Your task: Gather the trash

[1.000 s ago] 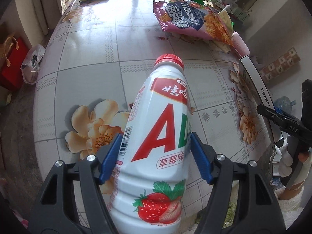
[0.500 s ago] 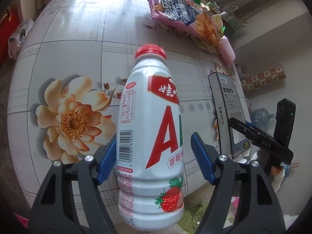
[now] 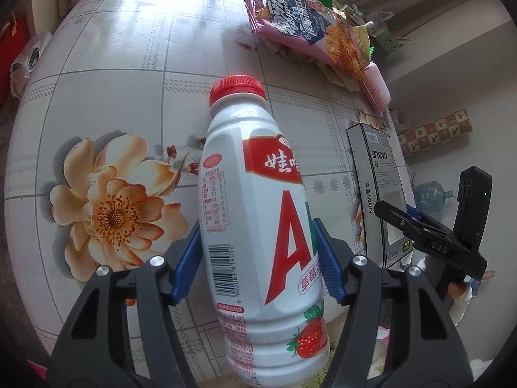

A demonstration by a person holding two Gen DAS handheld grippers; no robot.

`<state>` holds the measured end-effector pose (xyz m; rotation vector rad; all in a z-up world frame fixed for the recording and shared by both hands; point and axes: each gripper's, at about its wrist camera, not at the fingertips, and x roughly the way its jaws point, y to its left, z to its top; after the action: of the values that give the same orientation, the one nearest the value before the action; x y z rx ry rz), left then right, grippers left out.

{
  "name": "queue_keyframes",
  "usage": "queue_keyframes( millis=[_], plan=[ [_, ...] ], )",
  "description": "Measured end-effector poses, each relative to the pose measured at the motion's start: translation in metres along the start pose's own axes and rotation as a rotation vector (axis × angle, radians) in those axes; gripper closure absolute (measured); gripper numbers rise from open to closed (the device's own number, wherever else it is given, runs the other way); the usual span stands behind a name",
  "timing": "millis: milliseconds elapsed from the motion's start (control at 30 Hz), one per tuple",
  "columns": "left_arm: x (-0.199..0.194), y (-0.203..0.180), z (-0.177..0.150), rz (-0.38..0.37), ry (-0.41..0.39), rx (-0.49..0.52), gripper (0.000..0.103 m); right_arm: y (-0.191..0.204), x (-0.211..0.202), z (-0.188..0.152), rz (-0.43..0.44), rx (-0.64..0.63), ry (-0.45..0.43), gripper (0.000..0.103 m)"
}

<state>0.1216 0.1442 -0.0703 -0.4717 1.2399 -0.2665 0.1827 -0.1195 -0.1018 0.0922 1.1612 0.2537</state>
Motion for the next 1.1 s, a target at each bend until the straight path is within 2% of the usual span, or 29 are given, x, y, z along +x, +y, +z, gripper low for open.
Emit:
queue_keyframes(
  millis=[233, 333, 600, 800, 967, 1100],
  plan=[
    [-0.002, -0.004, -0.002, 0.013, -0.042, 0.030, 0.043, 0.005, 0.003, -0.002, -0.037, -0.012, -0.032, 0.014],
    [-0.002, -0.006, -0.004, 0.008, -0.055, 0.038, 0.044, 0.004, 0.002, -0.004, -0.059, -0.011, -0.046, 0.024],
    [-0.002, -0.010, -0.007, 0.000, -0.071, 0.054, 0.044, -0.006, -0.003, -0.006, -0.023, 0.026, -0.063, 0.026],
    [0.008, -0.012, -0.004, -0.034, -0.036, 0.008, 0.043, -0.014, -0.005, 0.001, 0.041, 0.082, -0.085, 0.023],
    [0.009, -0.017, -0.007, -0.094, -0.047, -0.005, 0.035, -0.021, -0.028, 0.005, 0.070, 0.139, -0.184, 0.020],
    [-0.001, -0.018, -0.010, -0.138, -0.086, 0.013, 0.035, -0.013, -0.049, 0.009, 0.172, 0.140, -0.231, 0.020]
  ],
)
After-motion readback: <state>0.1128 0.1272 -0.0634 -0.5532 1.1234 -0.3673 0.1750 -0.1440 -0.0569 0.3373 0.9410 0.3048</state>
